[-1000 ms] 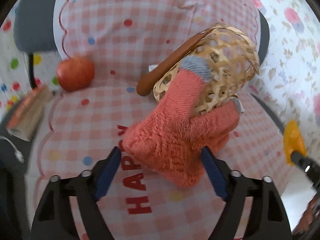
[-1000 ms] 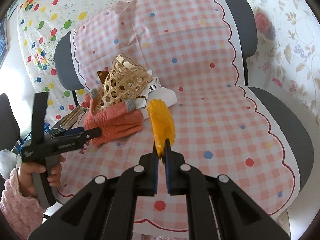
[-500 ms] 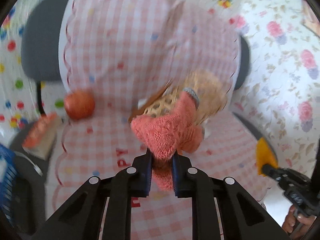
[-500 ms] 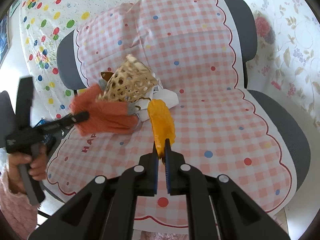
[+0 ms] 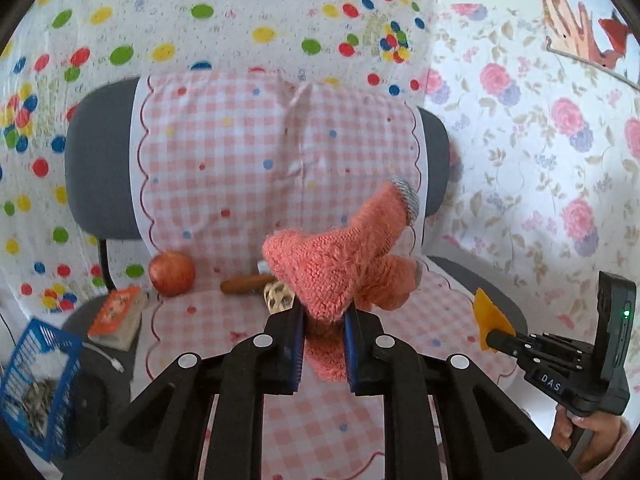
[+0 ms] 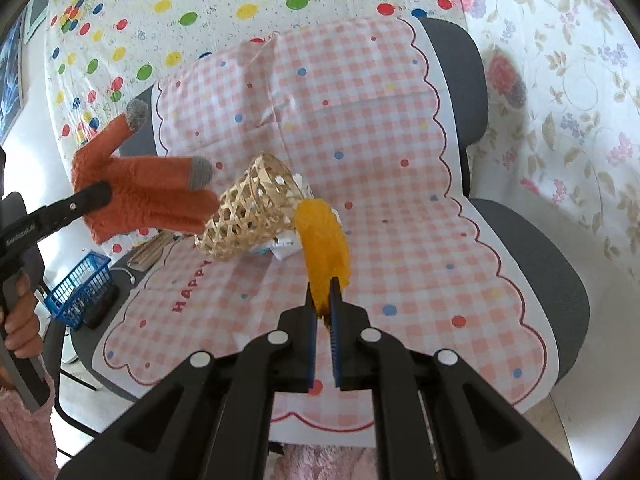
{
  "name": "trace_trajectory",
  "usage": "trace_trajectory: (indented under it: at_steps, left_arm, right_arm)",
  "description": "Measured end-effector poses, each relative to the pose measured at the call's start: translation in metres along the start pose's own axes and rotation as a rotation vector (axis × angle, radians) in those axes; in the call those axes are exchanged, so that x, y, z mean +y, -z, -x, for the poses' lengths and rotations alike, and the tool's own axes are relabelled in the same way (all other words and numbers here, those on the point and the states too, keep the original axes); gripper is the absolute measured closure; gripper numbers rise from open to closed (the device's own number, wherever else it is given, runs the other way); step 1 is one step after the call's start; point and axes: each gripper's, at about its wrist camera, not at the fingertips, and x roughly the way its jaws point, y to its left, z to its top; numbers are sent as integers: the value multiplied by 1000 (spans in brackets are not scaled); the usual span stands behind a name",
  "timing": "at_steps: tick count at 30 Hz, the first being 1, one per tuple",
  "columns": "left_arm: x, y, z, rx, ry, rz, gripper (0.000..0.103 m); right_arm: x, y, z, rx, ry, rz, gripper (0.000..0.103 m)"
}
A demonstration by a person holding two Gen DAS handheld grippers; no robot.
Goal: Collect trash
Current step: 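Carry the glove with the left gripper while the right carries the scrap to the bin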
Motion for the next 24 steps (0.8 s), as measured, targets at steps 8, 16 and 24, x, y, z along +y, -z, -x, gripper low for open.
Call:
trace_trajectory:
  at_steps: [8, 16, 24]
  left_arm:
    - [5, 21, -12, 78, 16, 27, 86]
    - [-12, 59, -57, 224, 76, 14, 86]
    - [-15, 57, -59, 212, 105, 17, 86]
  right_arm:
    - [-5, 14, -3, 42, -12, -13, 97]
    - [0, 18, -11, 63, -20, -10, 97]
    - [-10, 20, -11, 67, 0, -34, 97]
